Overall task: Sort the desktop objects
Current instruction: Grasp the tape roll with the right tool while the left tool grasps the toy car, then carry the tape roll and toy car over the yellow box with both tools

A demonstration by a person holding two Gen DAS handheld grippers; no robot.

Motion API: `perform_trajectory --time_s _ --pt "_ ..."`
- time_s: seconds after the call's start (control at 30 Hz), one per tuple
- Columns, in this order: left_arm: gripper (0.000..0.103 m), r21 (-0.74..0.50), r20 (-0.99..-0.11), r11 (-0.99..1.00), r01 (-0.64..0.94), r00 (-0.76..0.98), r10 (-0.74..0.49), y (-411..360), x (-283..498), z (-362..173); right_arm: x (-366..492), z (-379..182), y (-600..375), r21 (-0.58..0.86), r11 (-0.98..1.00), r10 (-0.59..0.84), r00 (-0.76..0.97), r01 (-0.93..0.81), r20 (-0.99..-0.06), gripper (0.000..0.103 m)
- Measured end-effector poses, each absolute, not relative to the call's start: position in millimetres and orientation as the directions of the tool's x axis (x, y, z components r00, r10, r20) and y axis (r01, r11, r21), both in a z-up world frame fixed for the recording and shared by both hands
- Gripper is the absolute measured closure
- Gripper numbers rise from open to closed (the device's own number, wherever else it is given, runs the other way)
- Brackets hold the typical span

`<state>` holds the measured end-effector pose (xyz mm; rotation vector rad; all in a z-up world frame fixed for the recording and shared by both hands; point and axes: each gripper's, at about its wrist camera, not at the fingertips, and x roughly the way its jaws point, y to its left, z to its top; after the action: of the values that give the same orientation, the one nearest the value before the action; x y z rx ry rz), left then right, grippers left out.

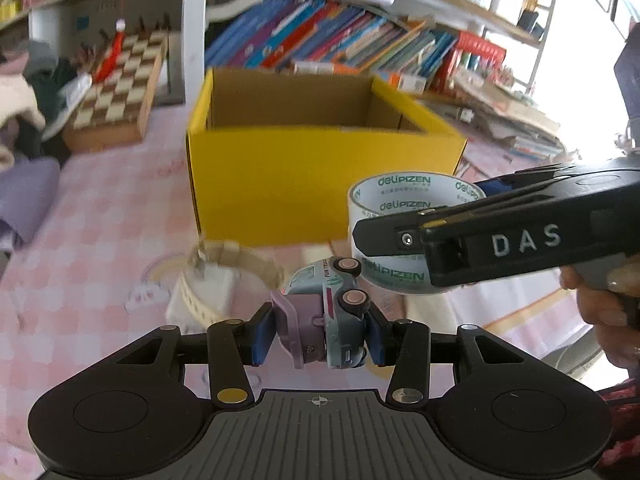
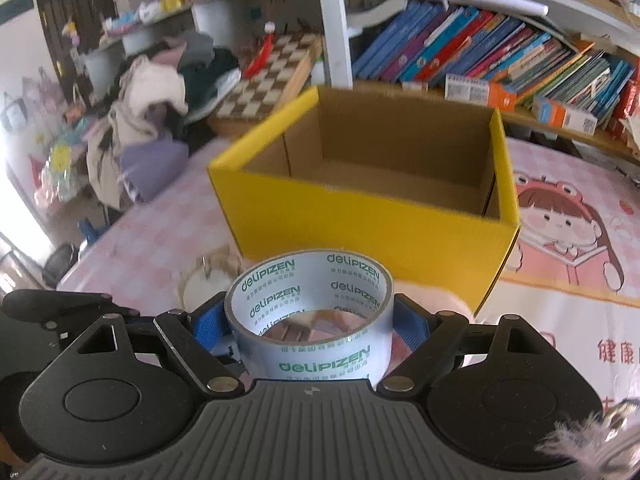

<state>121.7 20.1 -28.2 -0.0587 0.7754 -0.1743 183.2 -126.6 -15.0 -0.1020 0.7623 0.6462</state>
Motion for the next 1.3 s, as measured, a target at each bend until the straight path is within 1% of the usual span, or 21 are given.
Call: perform_trajectory --time_s 0.47,0.6,0.77,0.93,1.07,1.3 --pt "0.059 -0.078 -0.589 0.993 0.084 0.800 -0.114 28.2 143.2 16.0 214.1 21.8 -143.9 0.172 0.809 0.545 0.610 -0.561 -0.575 0.019" --pt "0.059 -0.073 -0.561 0.994 0.076 0.821 -0.104 28.8 157.2 25.8 228.2 29.0 -148.9 0.143 0.806 0.546 0.627 -0.575 -0.555 0.019" --pt "0.059 -0.052 -0.547 0.995 0.085 0.831 -0.099 25.9 179.0 32.0 252.5 32.9 -154.6 0.092 0.801 0.537 0.643 -0.592 -0.546 0.019" --pt "0.059 -0.017 -0.551 0.996 0.089 0.830 -0.084 23.6 207.2 33.9 283.1 33.1 -149.7 0.005 0.776 0.528 0.646 -0.631 -0.552 0.019" --pt "0.059 0.013 -0.572 0.996 0.085 0.818 -0.063 22.9 232.9 31.2 311.0 28.9 -137.3 -0.076 0.729 0.531 0.631 -0.681 -0.566 0.018" --pt "0.059 0.073 -0.632 0.993 0.088 0.775 -0.022 19.9 272.8 16.5 348.3 6.5 -102.8 -0.198 0.578 0.521 0.545 -0.792 -0.657 0.018"
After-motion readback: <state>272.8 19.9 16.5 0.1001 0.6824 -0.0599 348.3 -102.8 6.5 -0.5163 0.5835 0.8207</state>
